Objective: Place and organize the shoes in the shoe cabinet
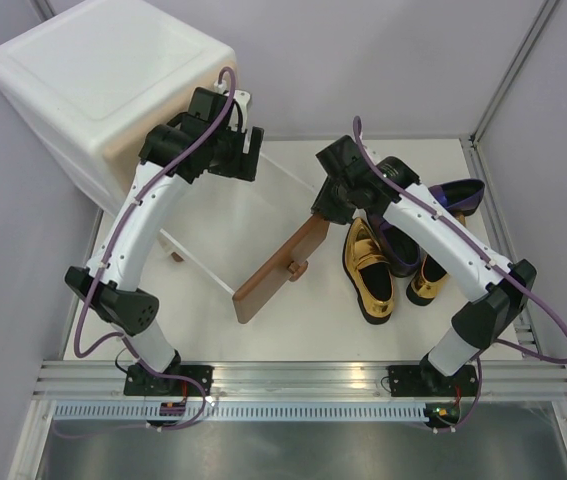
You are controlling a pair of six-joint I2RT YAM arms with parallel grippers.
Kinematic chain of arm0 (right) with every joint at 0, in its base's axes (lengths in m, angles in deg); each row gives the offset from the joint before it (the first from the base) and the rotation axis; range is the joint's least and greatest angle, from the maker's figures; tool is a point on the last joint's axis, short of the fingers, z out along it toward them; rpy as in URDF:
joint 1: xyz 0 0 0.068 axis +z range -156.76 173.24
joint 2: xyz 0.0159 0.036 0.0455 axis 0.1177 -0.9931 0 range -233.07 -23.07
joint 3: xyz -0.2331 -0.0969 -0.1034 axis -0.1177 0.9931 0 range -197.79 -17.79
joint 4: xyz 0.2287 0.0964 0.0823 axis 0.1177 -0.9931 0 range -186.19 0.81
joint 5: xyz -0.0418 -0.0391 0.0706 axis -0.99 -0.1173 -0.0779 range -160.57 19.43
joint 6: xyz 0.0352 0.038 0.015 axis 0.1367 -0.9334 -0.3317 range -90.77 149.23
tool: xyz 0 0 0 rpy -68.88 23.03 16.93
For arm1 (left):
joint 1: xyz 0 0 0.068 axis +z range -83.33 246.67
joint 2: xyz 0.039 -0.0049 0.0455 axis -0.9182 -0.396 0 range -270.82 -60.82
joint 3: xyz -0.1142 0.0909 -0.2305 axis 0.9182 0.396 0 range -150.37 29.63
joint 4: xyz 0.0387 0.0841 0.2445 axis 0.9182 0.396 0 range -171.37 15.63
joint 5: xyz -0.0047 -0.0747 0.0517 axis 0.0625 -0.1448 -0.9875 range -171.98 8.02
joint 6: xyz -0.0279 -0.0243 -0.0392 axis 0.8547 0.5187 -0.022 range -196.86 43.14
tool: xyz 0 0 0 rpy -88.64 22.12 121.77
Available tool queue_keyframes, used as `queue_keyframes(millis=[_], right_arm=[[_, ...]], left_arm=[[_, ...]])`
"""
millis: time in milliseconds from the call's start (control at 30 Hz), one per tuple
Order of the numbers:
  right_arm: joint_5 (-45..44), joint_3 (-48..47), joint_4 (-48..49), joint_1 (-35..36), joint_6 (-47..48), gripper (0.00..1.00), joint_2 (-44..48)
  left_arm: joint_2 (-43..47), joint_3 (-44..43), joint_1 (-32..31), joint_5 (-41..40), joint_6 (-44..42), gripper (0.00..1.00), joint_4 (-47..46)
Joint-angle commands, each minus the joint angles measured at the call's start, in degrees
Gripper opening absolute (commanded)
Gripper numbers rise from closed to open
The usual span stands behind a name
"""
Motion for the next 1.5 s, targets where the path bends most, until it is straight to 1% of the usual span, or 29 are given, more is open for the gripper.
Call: queue_keyframes(millis=[0,33,167,233,267,300,333,400,433,533,600,700,800,833,900,933,967,1033,1100,1133,1233,1333,1467], right_arm=[[-3.26,0.6,-11.46,-0.42,1.6,0.31,3.51],[-3.35,0.42,-11.9,-0.33,1.69,0.31,3.51],[-4.14,0.16,-13.31,-0.33,2.21,0.23,3.95],[-4.31,0.16,-13.66,-0.42,2.65,0.22,4.21],[-4.49,-0.37,-13.57,-0.42,2.74,0.25,4.3],[-4.58,-0.81,-13.31,-0.42,3.7,0.29,4.57],[-4.67,-1.85,-12.18,-0.42,4.32,0.42,4.66],[-4.23,-2.91,-11.03,-0.5,6.25,0.55,4.74],[-4.14,-4.23,-10.07,-0.42,7.04,0.66,4.66],[-3.44,-6.08,-7.26,-0.59,10.91,0.77,4.74],[-2.65,-6.43,-5.06,-1.03,12.75,0.79,5.44],[-1.5,-6.26,-2.06,-2.7,15.13,0.79,6.67],[-0.36,-3.98,-2.06,-6.73,16.8,0.77,7.64],[-0.36,-2.32,-1.97,-9.53,17.68,0.76,8.08],[-1.23,-0.12,-0.75,-12.1,20.92,0.75,9.48],[-1.24,2.76,-0.04,-14.72,22.15,0.74,10.01],[-1.15,4.53,0.75,-15.96,24.78,0.74,10.54],[-1.15,9.53,2.68,-18.94,26.55,0.73,12.04],[-1.59,12.97,3.74,-20.62,28.93,0.72,13.09],[-1.85,16.03,4.79,-21.76,29.63,0.69,13.44],[-1.07,21.66,7.78,-23.18,33.58,0.65,14.32],[-1.15,25.1,9.01,-24.58,34.82,0.61,14.24],[-3.08,28.63,10.86,-27.13,35.79,0.59,13.8]], left_arm=[[-1.78,-1.76,2.94,-9.17,2.77,0.87,-0.11],[-1.87,-1.94,3.12,-9.34,2.77,0.87,-0.19],[-2.13,-2.2,3.29,-10.31,3.74,0.88,0.07],[-2.22,-2.47,3.21,-10.49,4.0,0.88,0.16],[-2.31,-2.55,3.29,-10.23,4.09,0.88,0.16],[-2.39,-2.73,3.29,-9.88,4.26,0.88,-0.01],[-2.39,-3.25,3.21,-9.0,4.35,0.89,-0.02],[-2.31,-3.69,3.29,-7.77,4.53,0.91,-0.45],[-2.31,-3.87,3.29,-6.2,4.53,0.92,-0.63],[-1.61,-4.31,3.29,-2.95,4.53,0.95,-1.24],[-1.08,-4.23,3.21,-1.53,4.44,0.96,-1.68],[0.41,-4.05,3.21,1.55,4.44,0.98,-3.0],[2.0,-3.18,3.12,6.2,5.06,0.98,-5.2],[2.44,-2.82,3.12,8.82,5.41,0.98,-5.81],[3.67,-1.51,2.86,10.95,5.85,0.98,-7.74],[4.02,-1.07,2.68,12.79,5.85,0.98,-8.45],[4.63,-0.63,2.59,13.41,6.02,0.99,-9.32],[5.25,0.17,2.59,15.34,6.03,0.99,-10.03],[5.86,0.43,2.5,16.4,5.85,0.99,-10.3],[6.04,0.52,2.5,17.28,5.85,0.99,-10.39],[7.01,1.66,2.33,18.69,6.02,1.0,-10.74],[7.98,3.24,2.24,19.22,6.2,1.0,-10.74],[8.85,4.47,2.15,20.01,6.03,1.0,-10.83]])
